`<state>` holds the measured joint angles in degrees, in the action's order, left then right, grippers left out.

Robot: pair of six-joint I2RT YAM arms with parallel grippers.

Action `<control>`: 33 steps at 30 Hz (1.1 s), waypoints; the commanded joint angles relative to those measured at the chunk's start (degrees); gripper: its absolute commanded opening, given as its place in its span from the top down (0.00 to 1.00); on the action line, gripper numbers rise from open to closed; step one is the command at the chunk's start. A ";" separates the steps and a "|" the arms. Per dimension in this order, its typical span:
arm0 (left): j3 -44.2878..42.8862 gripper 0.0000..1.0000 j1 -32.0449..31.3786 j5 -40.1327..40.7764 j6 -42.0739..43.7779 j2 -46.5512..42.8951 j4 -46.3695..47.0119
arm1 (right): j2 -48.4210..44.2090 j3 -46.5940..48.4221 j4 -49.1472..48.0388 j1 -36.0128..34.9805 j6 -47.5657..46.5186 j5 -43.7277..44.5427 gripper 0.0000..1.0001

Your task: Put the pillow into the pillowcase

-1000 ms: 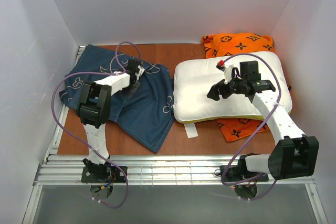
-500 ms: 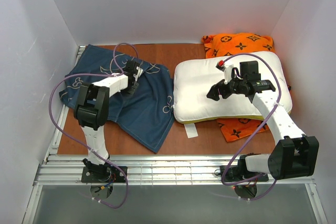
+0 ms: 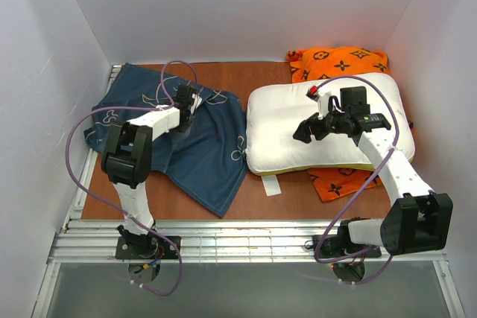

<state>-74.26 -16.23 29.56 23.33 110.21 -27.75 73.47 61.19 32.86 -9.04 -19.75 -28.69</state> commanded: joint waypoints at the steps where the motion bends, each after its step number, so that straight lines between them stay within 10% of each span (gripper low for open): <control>1: 0.17 0.56 0.32 -0.12 1.63 -0.18 0.50 | -0.70 1.21 -0.34 -0.19 -0.64 -0.84 0.02; 14: 2.81 0.42 0.32 -1.79 7.78 -2.02 0.94 | -0.53 0.51 0.18 -0.19 -1.00 -1.11 0.01; 23: -5.45 1.00 0.41 -0.81 4.53 -1.40 -0.55 | 0.70 2.53 0.45 -1.68 -2.92 2.22 0.02; 33: -4.59 1.00 0.32 -14.00 -4.69 -9.49 -10.83 | 15.45 21.40 7.01 -16.27 -25.22 28.50 0.01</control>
<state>-79.96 -16.19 21.37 22.70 104.97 -34.68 84.66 74.17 35.86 -22.13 -33.32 -10.02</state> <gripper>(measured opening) 0.006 0.986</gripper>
